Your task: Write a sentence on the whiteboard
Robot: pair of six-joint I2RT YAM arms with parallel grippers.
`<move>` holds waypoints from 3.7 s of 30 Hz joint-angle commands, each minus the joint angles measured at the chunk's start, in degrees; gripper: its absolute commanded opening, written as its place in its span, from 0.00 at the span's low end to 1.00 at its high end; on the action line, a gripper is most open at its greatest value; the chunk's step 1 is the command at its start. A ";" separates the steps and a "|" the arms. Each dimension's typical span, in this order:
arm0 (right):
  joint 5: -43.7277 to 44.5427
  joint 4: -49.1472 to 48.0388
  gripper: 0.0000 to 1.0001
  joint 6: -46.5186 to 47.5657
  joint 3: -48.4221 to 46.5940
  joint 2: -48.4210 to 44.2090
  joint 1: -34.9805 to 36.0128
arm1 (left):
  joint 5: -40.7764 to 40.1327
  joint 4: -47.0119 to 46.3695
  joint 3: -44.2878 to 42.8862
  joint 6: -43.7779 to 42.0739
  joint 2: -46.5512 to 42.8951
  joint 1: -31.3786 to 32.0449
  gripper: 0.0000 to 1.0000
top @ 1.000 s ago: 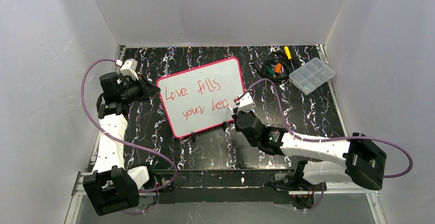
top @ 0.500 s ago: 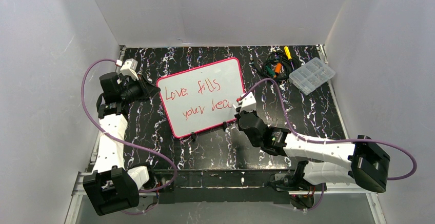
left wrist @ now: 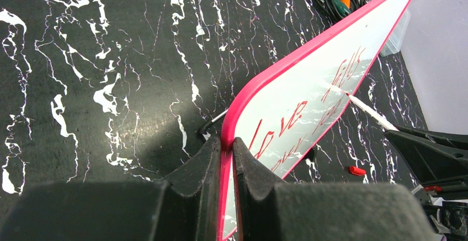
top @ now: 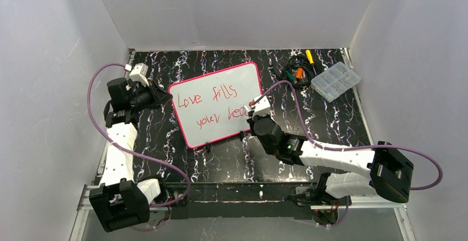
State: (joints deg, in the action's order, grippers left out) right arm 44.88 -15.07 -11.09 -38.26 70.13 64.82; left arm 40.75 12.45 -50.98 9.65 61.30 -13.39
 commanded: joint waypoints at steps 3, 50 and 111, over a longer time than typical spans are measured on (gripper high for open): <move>1.92 -0.43 0.01 -0.46 -1.88 -0.46 -0.39 | 1.26 0.47 0.67 0.13 -1.07 -0.04 0.02; 2.05 -1.80 0.01 -0.06 -2.46 1.15 -0.39 | 1.28 0.47 0.62 0.12 -1.09 -0.02 0.02; 6.53 4.16 0.01 -4.57 -0.79 -0.45 -0.39 | 1.25 0.30 0.81 0.22 -1.43 -0.03 0.02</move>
State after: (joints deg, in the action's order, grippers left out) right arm 48.21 -10.81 -14.70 -37.71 69.93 64.55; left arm 40.88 12.43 -50.98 9.87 61.28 -13.39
